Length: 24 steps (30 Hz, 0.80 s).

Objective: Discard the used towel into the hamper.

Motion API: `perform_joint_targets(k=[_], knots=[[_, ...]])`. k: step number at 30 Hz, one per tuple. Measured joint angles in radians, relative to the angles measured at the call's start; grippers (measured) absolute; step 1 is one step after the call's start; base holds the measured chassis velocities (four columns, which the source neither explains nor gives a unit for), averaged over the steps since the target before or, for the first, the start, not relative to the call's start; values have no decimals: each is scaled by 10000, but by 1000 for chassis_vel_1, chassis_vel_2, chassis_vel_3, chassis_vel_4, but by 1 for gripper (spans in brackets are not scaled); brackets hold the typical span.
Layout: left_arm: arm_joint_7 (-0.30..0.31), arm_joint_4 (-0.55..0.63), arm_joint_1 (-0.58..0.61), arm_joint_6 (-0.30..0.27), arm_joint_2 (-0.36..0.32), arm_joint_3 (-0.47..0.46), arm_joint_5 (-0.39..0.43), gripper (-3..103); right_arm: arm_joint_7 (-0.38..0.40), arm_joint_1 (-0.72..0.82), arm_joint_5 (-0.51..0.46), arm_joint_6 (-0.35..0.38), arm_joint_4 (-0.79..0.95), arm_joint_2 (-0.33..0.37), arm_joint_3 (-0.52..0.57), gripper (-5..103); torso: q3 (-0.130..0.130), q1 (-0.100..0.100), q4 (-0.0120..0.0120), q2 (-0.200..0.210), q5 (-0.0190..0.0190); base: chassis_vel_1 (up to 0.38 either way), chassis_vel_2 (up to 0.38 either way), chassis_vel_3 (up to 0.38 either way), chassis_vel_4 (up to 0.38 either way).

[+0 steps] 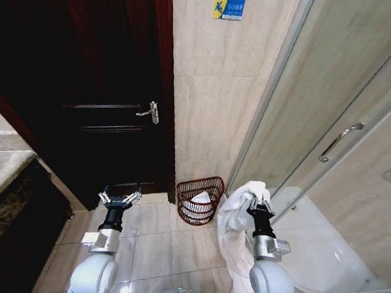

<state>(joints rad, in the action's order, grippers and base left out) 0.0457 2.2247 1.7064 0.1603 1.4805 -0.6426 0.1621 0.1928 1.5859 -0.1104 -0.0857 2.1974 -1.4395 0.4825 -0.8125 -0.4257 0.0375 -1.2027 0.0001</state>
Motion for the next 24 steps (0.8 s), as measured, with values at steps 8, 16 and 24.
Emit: perform_joint_targets(k=[8, 16, 24], knots=[[55, 73, 127, -54, 12, -174, -94, 100, -119, -784, -915, 1115, 1499, 685, 104, 5, 0, -2, 2, 0, 0, 0, 0, 0, 0], [96, 203, 285, -34, 98, -223, -314, 100, -20, -1549, -2179, 2194, 2569, 1698, 252, 5, -1, -3, 1, 0, 2, 0, 0, 0, 0], [155, 275, 387, -8, 203, -141, -619, 100, 301, -2411, -3706, 2883, 3078, 2863, 835, 5, -1, -3, -1, 0, 1, 0, 0, 0, 0]])
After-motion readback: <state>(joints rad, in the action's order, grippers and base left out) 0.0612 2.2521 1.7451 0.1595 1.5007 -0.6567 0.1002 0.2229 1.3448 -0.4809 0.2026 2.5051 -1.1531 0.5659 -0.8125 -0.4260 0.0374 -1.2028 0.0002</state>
